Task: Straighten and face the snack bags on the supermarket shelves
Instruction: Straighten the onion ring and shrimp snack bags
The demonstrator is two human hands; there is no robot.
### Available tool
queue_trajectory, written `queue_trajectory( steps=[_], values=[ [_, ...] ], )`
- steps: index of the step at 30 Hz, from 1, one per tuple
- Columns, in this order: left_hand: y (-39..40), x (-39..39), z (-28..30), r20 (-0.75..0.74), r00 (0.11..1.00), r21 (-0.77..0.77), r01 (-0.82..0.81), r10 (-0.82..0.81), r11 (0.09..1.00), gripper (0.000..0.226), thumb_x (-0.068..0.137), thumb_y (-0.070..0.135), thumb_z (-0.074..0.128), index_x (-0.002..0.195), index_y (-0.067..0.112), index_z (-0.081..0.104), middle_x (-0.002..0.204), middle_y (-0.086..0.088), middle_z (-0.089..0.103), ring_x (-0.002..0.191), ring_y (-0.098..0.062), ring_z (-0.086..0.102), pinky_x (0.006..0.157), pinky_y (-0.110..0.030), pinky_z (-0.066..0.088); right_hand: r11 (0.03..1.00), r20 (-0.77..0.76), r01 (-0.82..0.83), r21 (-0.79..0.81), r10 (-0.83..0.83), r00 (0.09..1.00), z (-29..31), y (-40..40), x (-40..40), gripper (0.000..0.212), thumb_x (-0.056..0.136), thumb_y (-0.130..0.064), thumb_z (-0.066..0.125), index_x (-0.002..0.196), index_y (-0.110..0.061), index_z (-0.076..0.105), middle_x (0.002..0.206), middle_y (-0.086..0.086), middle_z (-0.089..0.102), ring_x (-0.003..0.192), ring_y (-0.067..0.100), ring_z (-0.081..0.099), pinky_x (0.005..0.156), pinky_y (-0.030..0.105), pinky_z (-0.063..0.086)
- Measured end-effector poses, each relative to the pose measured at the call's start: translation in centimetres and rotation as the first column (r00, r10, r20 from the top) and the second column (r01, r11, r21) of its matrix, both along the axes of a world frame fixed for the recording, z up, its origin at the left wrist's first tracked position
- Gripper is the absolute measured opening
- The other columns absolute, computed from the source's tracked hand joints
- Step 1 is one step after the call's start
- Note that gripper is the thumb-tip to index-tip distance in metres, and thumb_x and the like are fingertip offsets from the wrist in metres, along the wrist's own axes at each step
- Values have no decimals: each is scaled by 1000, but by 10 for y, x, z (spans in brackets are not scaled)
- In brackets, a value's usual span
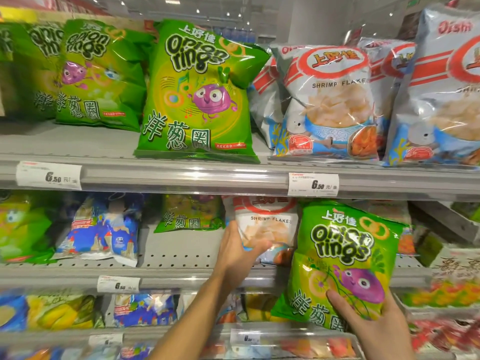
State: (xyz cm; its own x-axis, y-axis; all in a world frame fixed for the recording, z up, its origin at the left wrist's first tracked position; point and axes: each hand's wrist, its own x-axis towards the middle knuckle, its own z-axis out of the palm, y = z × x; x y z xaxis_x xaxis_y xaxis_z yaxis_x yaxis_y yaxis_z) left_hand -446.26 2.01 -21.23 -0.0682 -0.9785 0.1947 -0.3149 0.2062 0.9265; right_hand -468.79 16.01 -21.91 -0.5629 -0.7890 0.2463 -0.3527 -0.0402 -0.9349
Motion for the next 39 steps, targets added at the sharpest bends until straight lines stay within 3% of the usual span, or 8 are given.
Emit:
queue_trajectory(
  steps=[5, 8, 13, 16, 21, 27, 33, 39],
  values=[
    [15, 24, 3, 120, 991, -82, -40, 50, 996, 45, 92, 58, 47, 131, 35, 48, 131, 10, 50, 122, -1, 39, 104, -22, 29, 989, -33, -145, 29, 146, 989, 4, -4, 39, 80, 51, -6, 96, 126, -5, 67, 88, -4, 77, 73, -19, 65, 69, -3, 45],
    [43, 68, -6, 105, 981, -316, -123, 163, 941, 33, 99, 51, 44, 119, 30, 60, 124, 13, 56, 122, -9, 50, 107, -29, 37, 977, -13, -213, 26, 214, 977, 2, -8, 71, 95, 44, -24, 96, 133, -16, 62, 98, 3, 79, 91, 2, 74, 90, 17, 53],
    [73, 163, -21, 253, 902, -492, -190, 349, 849, 28, 101, 47, 43, 108, 29, 64, 110, 18, 56, 111, -9, 53, 96, -32, 43, 984, -18, -176, 4, 176, 984, 3, -18, 136, 88, 37, -49, 87, 121, -31, 65, 75, -28, 72, 68, -21, 63, 63, 19, 50],
    [75, 218, -31, 283, 841, -572, -238, 461, 785, 26, 96, 39, 51, 103, 21, 69, 106, 10, 59, 103, -15, 57, 89, -38, 47, 986, -20, -165, 8, 166, 986, 3, -30, 175, 79, 37, -60, 84, 110, -35, 66, 77, -30, 72, 71, -13, 67, 67, 28, 53],
    [63, 296, -52, 387, 743, -589, -256, 545, 767, 34, 93, 40, 51, 102, 14, 70, 103, 0, 61, 97, -24, 58, 84, -37, 46, 988, -101, -142, -65, 136, 986, 16, -62, 232, 57, 47, -63, 81, 98, -46, 61, 85, -29, 69, 84, -16, 61, 75, 30, 49],
    [51, 323, -66, 327, 826, -603, -192, 459, 774, 17, 85, 31, 66, 98, 21, 61, 93, 5, 53, 88, -21, 53, 77, -32, 44, 995, -272, -86, -49, 70, 960, 21, -111, 256, 73, 56, -74, 74, 106, -24, 56, 98, 3, 70, 92, 29, 67, 82, 45, 52],
    [50, 317, -71, 410, 777, -573, -189, 479, 797, 22, 89, 37, 59, 100, 19, 60, 98, 3, 51, 95, -26, 51, 86, -36, 43, 964, -247, -260, 50, 264, 932, 12, -134, 270, 62, 59, -70, 77, 106, -34, 60, 96, -19, 72, 90, -3, 67, 82, 23, 50],
    [53, 312, -72, 330, 811, -557, -246, 484, 793, 26, 81, 17, 72, 100, 18, 56, 96, 6, 47, 94, -22, 48, 80, -28, 36, 893, -199, -380, 240, 429, 881, 13, -148, 244, 63, 67, -56, 80, 120, -24, 66, 106, -10, 75, 99, 8, 68, 90, 30, 50]
  ],
)
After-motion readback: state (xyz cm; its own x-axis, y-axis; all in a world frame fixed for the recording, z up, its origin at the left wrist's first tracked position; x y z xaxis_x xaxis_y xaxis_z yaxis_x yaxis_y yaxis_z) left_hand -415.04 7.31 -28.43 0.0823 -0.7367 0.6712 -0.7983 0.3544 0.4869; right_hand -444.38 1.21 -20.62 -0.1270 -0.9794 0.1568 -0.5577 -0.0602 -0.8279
